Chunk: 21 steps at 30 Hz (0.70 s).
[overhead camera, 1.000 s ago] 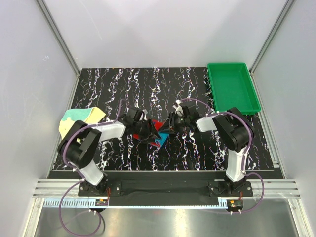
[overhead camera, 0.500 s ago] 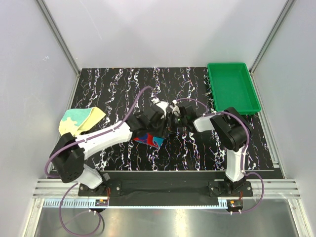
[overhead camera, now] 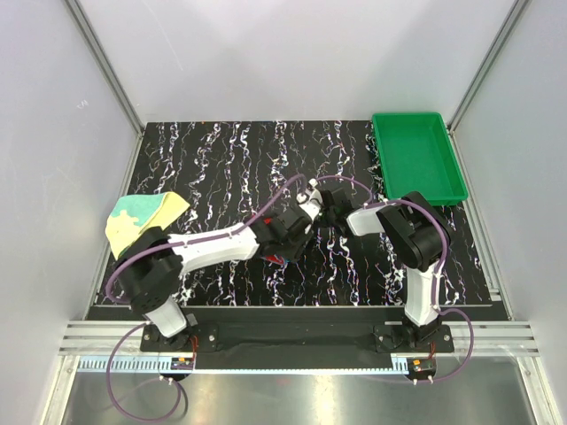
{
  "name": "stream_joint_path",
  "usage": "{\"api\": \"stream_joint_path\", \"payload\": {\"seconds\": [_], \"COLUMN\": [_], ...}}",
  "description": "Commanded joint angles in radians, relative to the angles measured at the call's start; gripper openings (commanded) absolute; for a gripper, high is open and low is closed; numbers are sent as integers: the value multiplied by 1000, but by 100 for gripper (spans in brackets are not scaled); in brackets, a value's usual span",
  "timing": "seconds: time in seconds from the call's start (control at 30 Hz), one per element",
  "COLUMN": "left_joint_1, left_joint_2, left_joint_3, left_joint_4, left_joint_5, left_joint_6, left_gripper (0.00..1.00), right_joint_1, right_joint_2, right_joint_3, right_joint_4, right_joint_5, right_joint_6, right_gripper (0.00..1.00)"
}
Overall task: Roll the towels
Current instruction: Roll the towel
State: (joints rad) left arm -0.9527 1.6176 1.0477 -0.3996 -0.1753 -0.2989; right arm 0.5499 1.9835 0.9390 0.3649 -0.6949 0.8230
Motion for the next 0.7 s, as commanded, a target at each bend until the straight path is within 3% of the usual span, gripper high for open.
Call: {"api": "stream_joint_path", "payload": {"seconds": [0.0,0.27,0.67], "left_joint_1": [-37,-80,-187], "left_joint_2": [50,194,139], "left_joint_3": [18,72,126], "left_joint_4": [21,-123,-196], "left_joint_5": [-50,-213,-486], "left_joint_6": [23,-34,-36], "left_gripper": [47,46,49], "right_joint_1": [19,19,19], "right_joint_2": [57,58,67], "right_joint_3": [3,3,3], "right_joint_4": [-75,-78,-75], "right_joint_5": [57,58,55], "right_joint_6": [-38,-39,-38], "right_gripper": [33,32,32]}}
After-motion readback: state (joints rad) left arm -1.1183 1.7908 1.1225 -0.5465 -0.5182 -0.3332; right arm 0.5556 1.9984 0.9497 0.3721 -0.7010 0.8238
